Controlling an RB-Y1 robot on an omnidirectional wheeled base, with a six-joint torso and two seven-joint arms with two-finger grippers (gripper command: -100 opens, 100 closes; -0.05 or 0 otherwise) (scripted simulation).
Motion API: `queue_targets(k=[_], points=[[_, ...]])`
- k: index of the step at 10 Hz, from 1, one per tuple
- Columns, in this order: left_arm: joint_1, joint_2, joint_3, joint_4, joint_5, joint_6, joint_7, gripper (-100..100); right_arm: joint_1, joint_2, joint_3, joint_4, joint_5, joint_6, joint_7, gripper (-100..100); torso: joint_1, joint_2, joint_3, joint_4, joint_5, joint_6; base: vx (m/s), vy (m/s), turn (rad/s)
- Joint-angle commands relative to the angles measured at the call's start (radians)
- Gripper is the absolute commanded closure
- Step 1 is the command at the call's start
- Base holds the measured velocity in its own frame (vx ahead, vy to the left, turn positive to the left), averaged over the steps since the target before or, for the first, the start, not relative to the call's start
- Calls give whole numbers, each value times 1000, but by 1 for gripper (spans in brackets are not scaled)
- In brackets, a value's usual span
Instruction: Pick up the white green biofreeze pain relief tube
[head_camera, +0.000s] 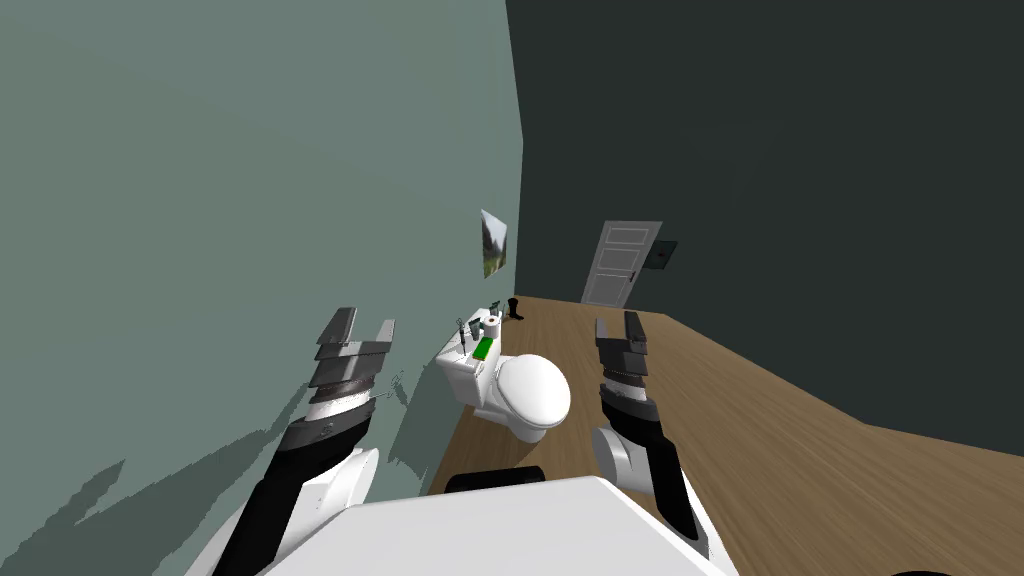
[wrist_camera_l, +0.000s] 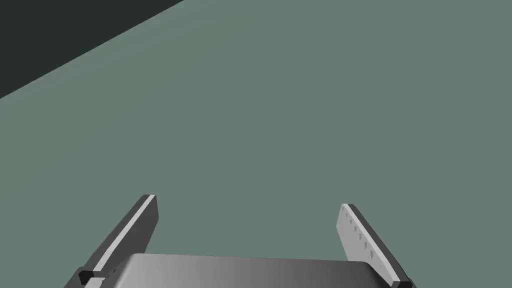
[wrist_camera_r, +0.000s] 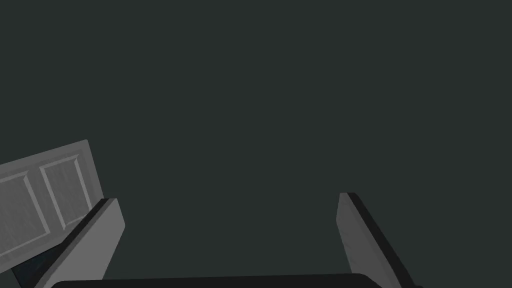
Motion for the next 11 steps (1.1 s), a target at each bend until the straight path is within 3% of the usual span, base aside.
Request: queue_targets(k=[1, 6, 11], points=[[-4, 39, 1, 9, -8, 3, -7, -100, 0, 0, 0, 0, 0, 0, 0, 0, 0, 0, 0, 0, 0, 0, -7, 2, -28], [-40, 157, 7, 73, -71, 23, -60, -100, 0, 0, 0, 0, 0, 0, 0, 0, 1, 3, 1, 1, 0, 0, -32, 11, -63], [-99, 219, 18, 177, -173, 56, -145, -100, 0, 0, 0, 0, 0, 0, 0, 0, 2, 4, 2, 1, 0, 0, -59, 18, -98]])
